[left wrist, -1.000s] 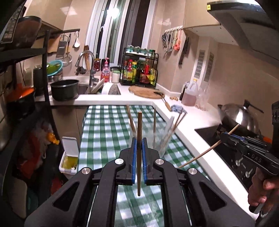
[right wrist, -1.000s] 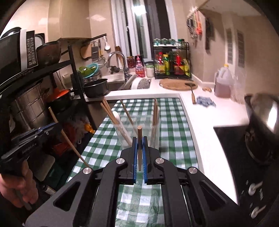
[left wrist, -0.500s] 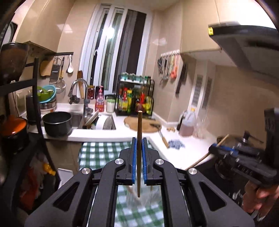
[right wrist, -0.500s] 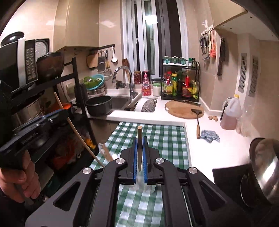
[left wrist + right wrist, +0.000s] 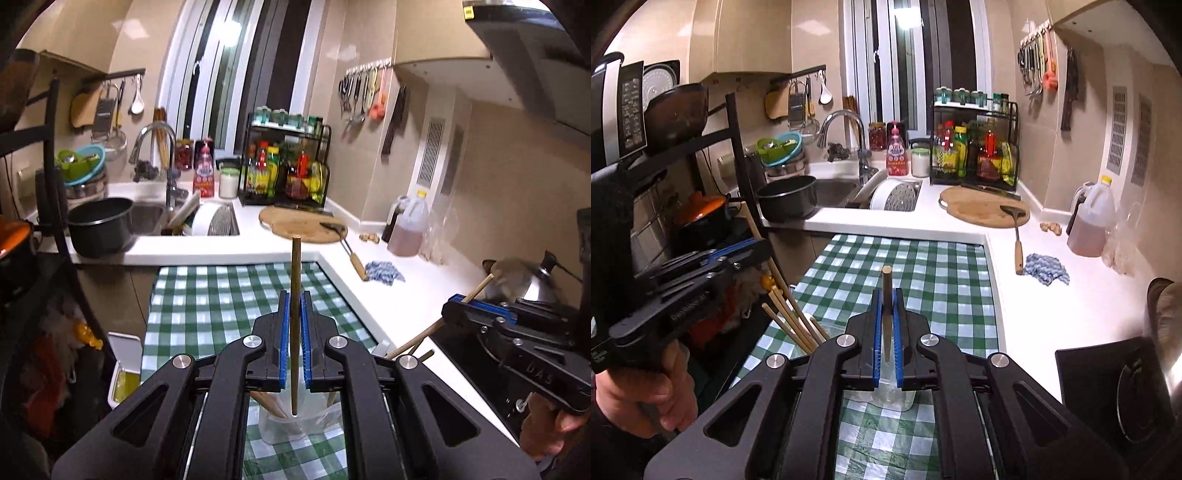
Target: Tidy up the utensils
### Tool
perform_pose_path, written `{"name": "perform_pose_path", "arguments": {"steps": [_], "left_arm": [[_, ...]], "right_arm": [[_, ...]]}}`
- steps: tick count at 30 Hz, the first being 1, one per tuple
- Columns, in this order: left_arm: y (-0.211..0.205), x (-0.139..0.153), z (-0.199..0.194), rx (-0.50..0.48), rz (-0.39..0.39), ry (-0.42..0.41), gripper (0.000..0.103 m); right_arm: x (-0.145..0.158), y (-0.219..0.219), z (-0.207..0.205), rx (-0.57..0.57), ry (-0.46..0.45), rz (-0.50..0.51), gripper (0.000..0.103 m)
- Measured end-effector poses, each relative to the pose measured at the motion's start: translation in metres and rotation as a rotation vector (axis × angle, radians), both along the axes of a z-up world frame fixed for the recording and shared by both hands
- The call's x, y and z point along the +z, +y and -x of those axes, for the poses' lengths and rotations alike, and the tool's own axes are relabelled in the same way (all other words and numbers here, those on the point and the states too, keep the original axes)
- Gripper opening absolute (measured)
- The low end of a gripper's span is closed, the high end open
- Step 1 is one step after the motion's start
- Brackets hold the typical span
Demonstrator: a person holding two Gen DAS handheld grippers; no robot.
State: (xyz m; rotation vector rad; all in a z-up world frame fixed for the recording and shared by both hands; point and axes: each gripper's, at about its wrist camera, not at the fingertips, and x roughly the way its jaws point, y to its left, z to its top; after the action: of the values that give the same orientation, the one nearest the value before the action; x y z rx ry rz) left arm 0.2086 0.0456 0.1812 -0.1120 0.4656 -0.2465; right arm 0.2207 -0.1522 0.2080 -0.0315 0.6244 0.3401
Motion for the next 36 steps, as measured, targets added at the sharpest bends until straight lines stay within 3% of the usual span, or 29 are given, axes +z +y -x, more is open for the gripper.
{"name": "perform_pose_path", "arguments": {"steps": [2,4,6,7,9,13,18,19,23,30,36], "left_arm": [[0.002,-0.003,0.000,0.005,0.001,0.005,0.007],[0.005,-0.003,0.005,0.012,0.010,0.005,0.021],[0.008,0.000,0.014,0.020,0.018,-0.007,0.024],[0.010,0.002,0.020,0.023,0.019,-0.016,0.025],[0.012,0.007,0.033,0.033,0.015,-0.040,0.027],[0.020,0.013,0.069,0.060,0.016,-0.100,0.043],[0.028,0.009,0.115,0.078,0.012,-0.150,0.065],[0.029,0.004,0.125,0.082,0.006,-0.155,0.071],[0.031,-0.022,0.150,0.102,-0.002,-0.135,0.085],[0.018,-0.082,0.153,0.174,-0.024,-0.039,0.095],[0.007,-0.103,0.143,0.169,-0.076,0.007,0.095]], "right_arm": [[-0.004,0.001,0.000,0.001,0.009,0.005,0.007],[-0.007,0.001,0.001,0.000,0.011,0.016,0.011],[-0.006,0.000,0.006,-0.023,-0.003,0.028,0.033],[-0.005,-0.001,0.009,-0.031,-0.010,0.026,0.036],[0.000,-0.002,0.018,-0.040,-0.035,0.023,0.037],[0.012,-0.006,0.044,-0.064,-0.108,0.017,0.044],[0.020,-0.019,0.095,-0.106,-0.196,-0.032,0.070],[0.018,-0.021,0.108,-0.114,-0.213,-0.039,0.072],[0.001,-0.031,0.148,-0.151,-0.244,-0.053,0.097],[-0.053,-0.048,0.151,-0.240,-0.163,0.010,0.098],[-0.086,-0.058,0.136,-0.296,-0.099,0.020,0.098]]}}
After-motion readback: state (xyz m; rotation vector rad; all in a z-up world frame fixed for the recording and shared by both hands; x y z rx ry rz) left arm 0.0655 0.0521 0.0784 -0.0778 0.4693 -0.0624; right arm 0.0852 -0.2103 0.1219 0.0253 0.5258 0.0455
